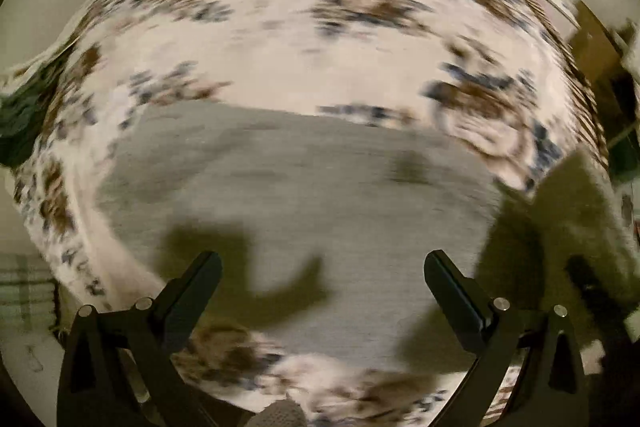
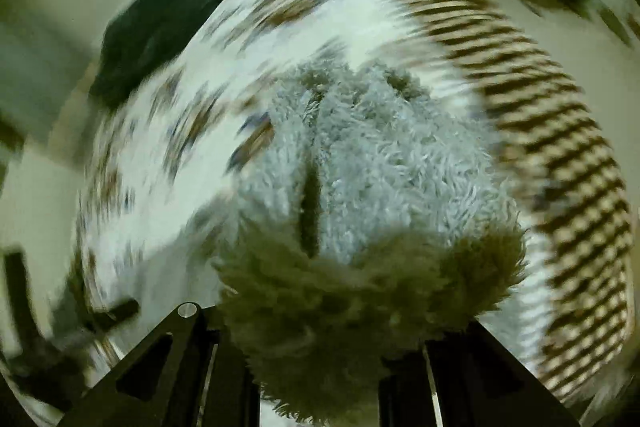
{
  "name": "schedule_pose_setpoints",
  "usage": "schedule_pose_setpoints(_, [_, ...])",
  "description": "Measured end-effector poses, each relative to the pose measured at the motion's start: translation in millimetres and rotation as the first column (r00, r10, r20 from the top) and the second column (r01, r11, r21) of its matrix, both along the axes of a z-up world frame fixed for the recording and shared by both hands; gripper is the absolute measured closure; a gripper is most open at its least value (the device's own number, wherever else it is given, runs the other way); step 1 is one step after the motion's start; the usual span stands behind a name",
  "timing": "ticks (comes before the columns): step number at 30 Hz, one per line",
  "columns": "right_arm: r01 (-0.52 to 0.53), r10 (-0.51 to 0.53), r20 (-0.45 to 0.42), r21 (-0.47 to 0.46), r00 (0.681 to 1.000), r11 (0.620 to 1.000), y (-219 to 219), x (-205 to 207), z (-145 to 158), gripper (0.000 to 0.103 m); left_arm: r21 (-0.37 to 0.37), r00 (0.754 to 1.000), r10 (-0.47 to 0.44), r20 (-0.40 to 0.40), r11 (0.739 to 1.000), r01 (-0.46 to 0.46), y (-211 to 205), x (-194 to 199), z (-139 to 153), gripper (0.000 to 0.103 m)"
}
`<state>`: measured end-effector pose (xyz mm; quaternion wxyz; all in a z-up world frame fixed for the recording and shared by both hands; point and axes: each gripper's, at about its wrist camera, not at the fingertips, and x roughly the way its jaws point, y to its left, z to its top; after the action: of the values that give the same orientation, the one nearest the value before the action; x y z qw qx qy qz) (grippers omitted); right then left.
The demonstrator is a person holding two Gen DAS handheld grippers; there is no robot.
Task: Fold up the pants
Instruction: 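Lower the held pants onto the bed and open both grippers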
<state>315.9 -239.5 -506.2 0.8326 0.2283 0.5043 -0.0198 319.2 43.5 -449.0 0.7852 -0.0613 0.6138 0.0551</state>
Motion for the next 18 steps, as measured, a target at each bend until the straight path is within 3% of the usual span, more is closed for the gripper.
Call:
schedule_pose_setpoints(3, [-0.149, 0.146, -0.048, -0.067, 0.988, 0.987, 84, 16, -30, 0.088, 0.024, 0.998, 0.057, -0.004, 0.998, -0.057, 51, -8, -6, 0.0])
schedule_pose_setpoints(6, [-0.293, 0.277, -0.13, -0.122, 0.952, 0.948, 148, 24, -64, 0.087, 0.025, 0.993, 0.112, -0.026, 0.993, -0.111, 89, -13, -16, 0.0])
schedule_pose_setpoints(7, [-0.34, 0.316, -0.172, -0.13, 0.933, 0.931, 163, 27, -75, 0.085, 0.013, 0.991, 0.13, -0.031, 0.992, -0.129, 100, -15, -19, 0.0])
schedule_pose_setpoints(8, [-0.371, 0.345, -0.203, -0.105, 0.916, 0.923, 173, 26, -82, 0.077, -0.001, 0.989, 0.141, -0.034, 0.99, -0.141, 107, -16, -21, 0.0])
schedule_pose_setpoints(9, [-0.383, 0.364, -0.219, -0.049, 0.905, 0.922, 175, 24, -84, 0.07, -0.012, 0.989, 0.147, -0.036, 0.989, -0.147, 111, -16, -20, 0.0])
schedule_pose_setpoints(11, [-0.36, 0.374, -0.199, 0.103, 0.906, 0.927, 163, 14, -79, 0.033, -0.063, 0.988, 0.15, -0.03, 0.986, -0.151, 113, -13, -20, 0.0])
schedule_pose_setpoints(13, [-0.307, 0.345, -0.168, 0.215, 0.923, 0.927, 137, 0, -63, 0.02, -0.108, 0.991, 0.134, -0.023, 0.985, -0.136, 106, -8, -18, 0.0])
schedule_pose_setpoints(15, [-0.253, 0.298, -0.153, 0.26, 0.942, 0.932, 107, -9, -49, 0.016, -0.17, 0.995, 0.098, -0.011, 0.98, -0.099, 91, 1, -17, 0.0])
schedule_pose_setpoints(18, [-0.142, 0.19, -0.182, 0.247, 0.965, 0.958, 57, -20, -41, 0.015, -0.264, 1.0, 0.004, -0.019, 0.964, -0.009, 51, 16, -21, 0.0])
